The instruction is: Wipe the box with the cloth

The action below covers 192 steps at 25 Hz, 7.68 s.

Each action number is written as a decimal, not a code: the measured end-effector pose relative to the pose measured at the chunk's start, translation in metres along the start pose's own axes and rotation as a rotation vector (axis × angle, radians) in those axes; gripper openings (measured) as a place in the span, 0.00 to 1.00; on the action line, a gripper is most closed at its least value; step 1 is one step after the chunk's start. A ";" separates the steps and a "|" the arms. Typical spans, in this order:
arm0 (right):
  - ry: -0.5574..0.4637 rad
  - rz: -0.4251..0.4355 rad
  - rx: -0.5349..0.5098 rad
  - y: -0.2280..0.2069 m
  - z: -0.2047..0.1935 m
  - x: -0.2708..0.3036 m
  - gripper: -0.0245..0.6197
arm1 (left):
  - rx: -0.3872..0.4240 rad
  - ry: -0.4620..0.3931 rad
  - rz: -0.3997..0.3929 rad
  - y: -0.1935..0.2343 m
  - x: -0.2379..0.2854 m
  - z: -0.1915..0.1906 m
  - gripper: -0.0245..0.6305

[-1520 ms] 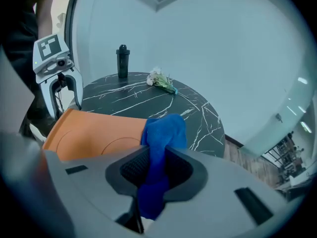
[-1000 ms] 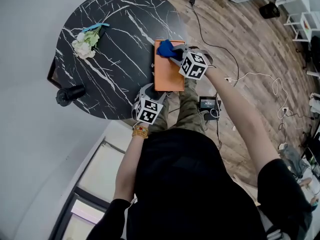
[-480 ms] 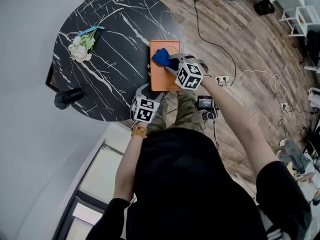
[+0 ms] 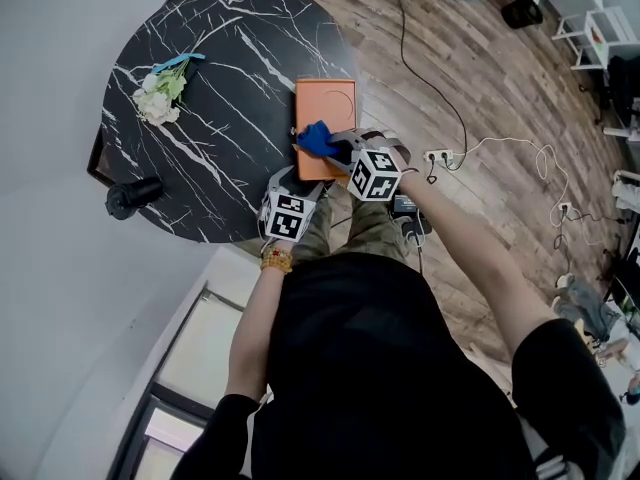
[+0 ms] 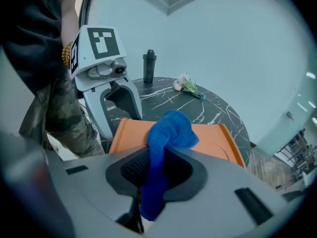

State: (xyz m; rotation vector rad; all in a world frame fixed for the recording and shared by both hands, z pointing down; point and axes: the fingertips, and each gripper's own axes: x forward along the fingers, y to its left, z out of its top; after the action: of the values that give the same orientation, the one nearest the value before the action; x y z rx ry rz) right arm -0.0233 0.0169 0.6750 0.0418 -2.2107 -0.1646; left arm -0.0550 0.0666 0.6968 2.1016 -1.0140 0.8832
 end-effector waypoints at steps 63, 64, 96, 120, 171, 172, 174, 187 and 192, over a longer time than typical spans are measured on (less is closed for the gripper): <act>-0.066 -0.181 0.434 -0.010 -0.024 -0.017 0.14 | -0.047 0.041 0.006 -0.002 0.000 -0.018 0.53; -0.067 -0.161 0.424 -0.001 -0.023 -0.018 0.14 | -0.075 0.037 0.004 -0.002 0.000 -0.019 0.53; -0.202 0.109 -0.161 -0.217 -0.029 -0.049 0.14 | -1.174 -0.359 0.273 -0.029 -0.022 0.009 0.53; -0.295 0.355 -1.558 -0.170 -0.036 0.045 0.14 | -1.367 -0.294 0.583 -0.013 0.014 0.009 0.46; 0.076 -0.229 -0.426 0.086 -0.079 -0.011 0.14 | -1.390 -0.229 0.142 -0.004 0.029 -0.002 0.51; 0.065 -0.222 -0.405 0.091 -0.076 -0.014 0.14 | -1.394 -0.233 0.139 -0.003 0.029 -0.002 0.51; 0.034 -0.194 -0.358 0.102 -0.073 -0.023 0.14 | -1.395 -0.242 0.134 -0.002 0.030 -0.001 0.52; -0.279 -0.333 0.295 0.109 -0.037 -0.152 0.14 | -0.730 -0.400 -0.547 -0.129 -0.069 0.060 0.54; -0.297 -0.286 0.144 0.125 0.009 -0.151 0.14 | -0.512 -0.365 -0.581 -0.164 -0.080 0.046 0.54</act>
State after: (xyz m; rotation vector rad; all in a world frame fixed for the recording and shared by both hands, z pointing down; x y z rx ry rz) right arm 0.0644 0.1547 0.5666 0.4394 -2.5019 -0.1780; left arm 0.0561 0.1456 0.5674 1.9615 -0.6378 -0.0509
